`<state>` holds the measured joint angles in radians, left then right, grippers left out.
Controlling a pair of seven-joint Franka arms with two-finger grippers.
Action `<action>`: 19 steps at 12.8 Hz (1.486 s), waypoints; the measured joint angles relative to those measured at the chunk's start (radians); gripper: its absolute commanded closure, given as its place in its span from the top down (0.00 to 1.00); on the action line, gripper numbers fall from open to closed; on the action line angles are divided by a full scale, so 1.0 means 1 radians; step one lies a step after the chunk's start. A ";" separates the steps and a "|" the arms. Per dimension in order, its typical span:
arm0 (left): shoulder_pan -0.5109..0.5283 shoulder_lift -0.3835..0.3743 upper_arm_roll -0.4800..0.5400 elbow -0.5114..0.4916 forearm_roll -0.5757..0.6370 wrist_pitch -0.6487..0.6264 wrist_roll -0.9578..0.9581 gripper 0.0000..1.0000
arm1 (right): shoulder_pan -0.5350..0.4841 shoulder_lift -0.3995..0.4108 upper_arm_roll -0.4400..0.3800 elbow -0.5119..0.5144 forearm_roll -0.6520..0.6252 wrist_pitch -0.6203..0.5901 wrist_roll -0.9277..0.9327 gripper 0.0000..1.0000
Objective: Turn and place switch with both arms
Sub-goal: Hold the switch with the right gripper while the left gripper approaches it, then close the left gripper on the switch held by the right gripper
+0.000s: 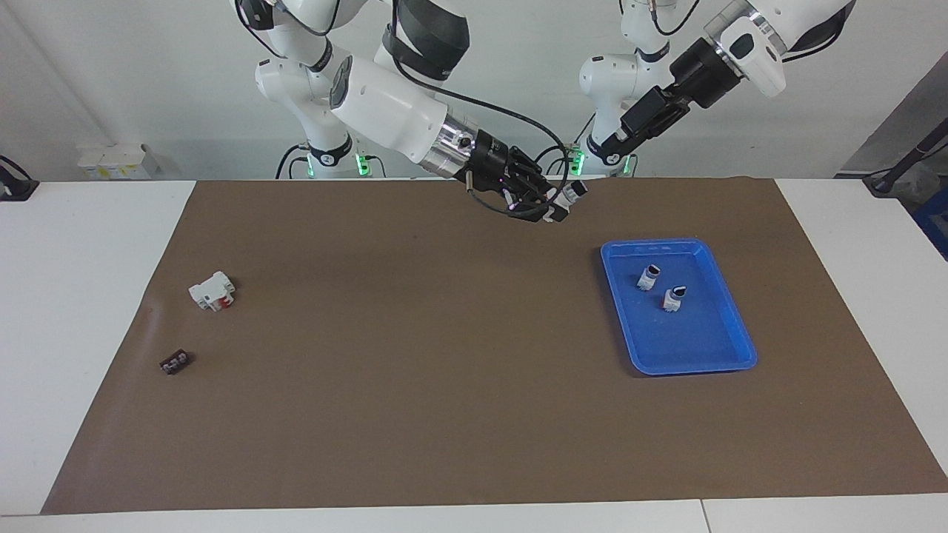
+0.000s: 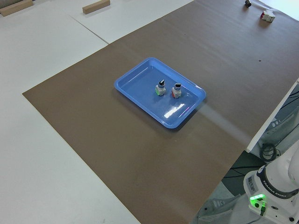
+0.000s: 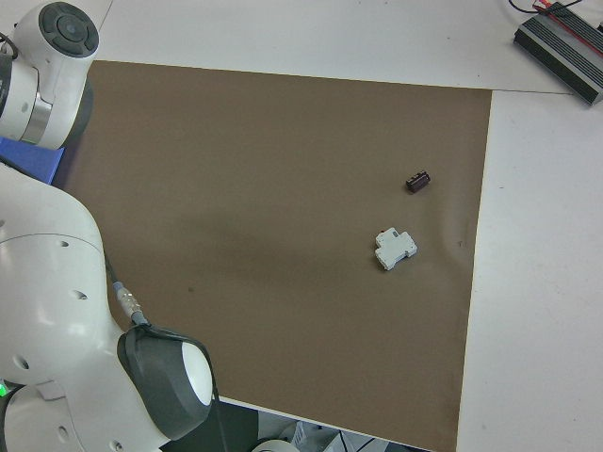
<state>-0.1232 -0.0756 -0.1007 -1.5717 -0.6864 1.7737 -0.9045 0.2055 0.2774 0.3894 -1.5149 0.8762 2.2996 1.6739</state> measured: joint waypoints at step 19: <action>-0.044 0.013 -0.005 -0.117 -0.007 0.198 -0.037 0.29 | 0.003 0.000 0.000 -0.004 -0.008 -0.002 0.000 0.00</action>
<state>-0.1669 -0.0627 -0.1062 -1.6888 -0.6932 1.9713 -0.9419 0.2084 0.2777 0.3894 -1.5186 0.8677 2.2979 1.6739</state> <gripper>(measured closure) 0.626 0.590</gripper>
